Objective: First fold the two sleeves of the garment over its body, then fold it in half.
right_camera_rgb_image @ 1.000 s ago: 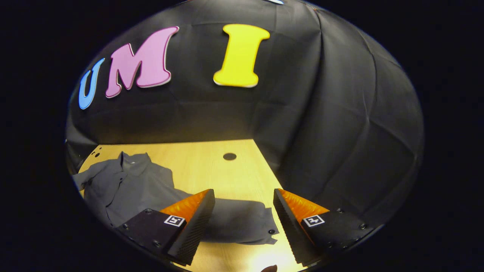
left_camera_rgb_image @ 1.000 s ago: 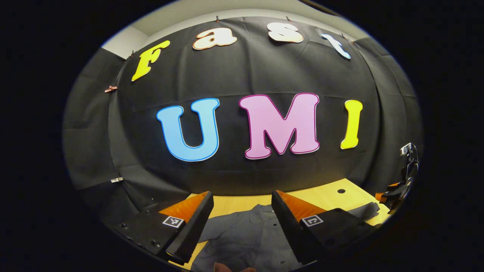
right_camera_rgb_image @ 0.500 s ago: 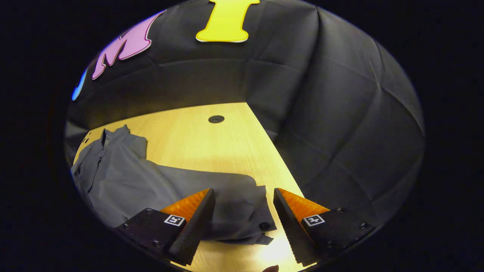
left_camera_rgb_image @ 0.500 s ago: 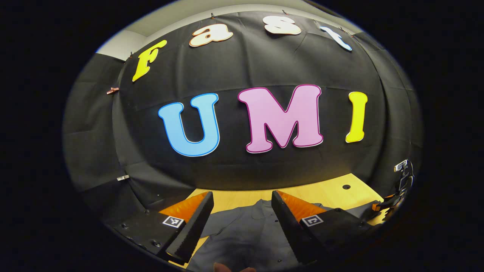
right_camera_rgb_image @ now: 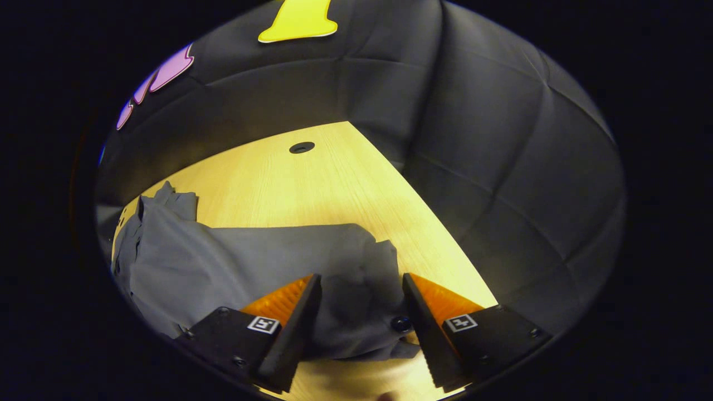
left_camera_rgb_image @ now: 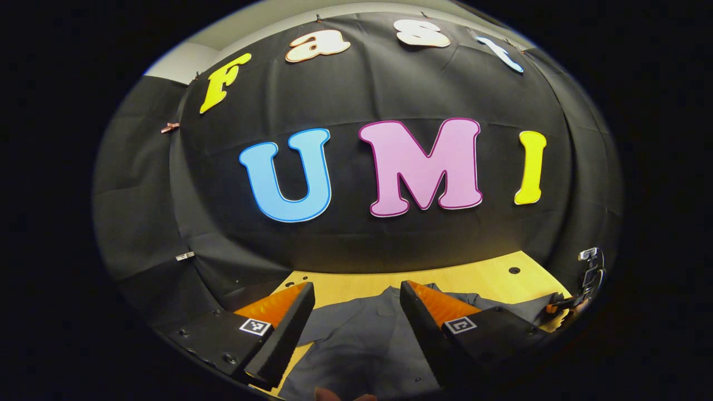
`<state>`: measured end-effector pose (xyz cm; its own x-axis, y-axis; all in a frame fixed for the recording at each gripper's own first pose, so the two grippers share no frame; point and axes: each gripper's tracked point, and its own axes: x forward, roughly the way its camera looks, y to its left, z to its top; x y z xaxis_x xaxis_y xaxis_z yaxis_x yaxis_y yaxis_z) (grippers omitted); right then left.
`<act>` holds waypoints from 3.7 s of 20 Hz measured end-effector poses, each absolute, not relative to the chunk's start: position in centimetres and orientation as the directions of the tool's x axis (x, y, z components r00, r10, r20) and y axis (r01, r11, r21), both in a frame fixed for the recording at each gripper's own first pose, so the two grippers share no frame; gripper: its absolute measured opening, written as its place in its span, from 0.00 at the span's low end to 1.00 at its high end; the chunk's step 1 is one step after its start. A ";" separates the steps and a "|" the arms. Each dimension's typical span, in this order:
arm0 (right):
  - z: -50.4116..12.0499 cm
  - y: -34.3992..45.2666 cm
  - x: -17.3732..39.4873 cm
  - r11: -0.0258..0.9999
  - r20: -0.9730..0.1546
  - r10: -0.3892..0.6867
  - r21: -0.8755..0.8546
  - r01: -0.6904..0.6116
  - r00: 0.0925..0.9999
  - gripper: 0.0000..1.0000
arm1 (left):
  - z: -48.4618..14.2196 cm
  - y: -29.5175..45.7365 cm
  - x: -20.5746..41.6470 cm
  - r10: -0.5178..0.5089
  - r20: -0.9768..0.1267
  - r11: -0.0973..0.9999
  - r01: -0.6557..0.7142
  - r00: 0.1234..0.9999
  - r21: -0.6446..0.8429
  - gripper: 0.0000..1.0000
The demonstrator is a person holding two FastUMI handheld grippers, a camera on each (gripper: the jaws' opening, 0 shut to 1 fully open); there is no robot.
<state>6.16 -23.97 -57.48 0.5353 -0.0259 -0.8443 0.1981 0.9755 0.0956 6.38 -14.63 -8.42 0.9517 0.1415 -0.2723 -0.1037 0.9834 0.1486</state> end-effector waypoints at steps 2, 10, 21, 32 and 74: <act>-57.2 -24.0 6.3 0.976 -0.849 -0.043 0.076 0.202 0.527 0.34 | -8.8 -13.7 6.4 0.130 -0.278 0.987 -0.098 0.952 0.126 0.97; -42.9 -21.9 8.3 0.962 -0.664 -0.162 0.058 0.266 0.730 0.08 | -7.6 -7.1 6.8 0.076 -0.209 0.988 -0.046 0.975 0.148 0.97; -25.6 -9.3 9.9 0.982 -0.456 -0.076 0.118 0.145 0.887 0.08 | -8.7 2.5 5.2 0.030 -0.175 0.997 -0.016 0.984 0.081 0.98; -23.1 10.0 9.7 0.982 -0.416 0.148 0.173 -0.081 0.897 0.08 | -10.6 12.1 3.5 0.071 -0.160 0.996 -0.060 0.985 0.072 0.97; -34.3 35.9 -4.4 0.759 -0.606 0.651 0.543 -0.360 0.457 0.82 | -33.8 33.4 1.8 0.326 -0.474 0.945 -0.266 0.818 0.190 0.99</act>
<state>-4.40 35.94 -34.28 0.4572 0.6510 -0.6060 -0.3603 0.7585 0.5429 1.85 33.45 -33.79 0.8179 0.3256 -0.4744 -0.2660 0.9451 0.1901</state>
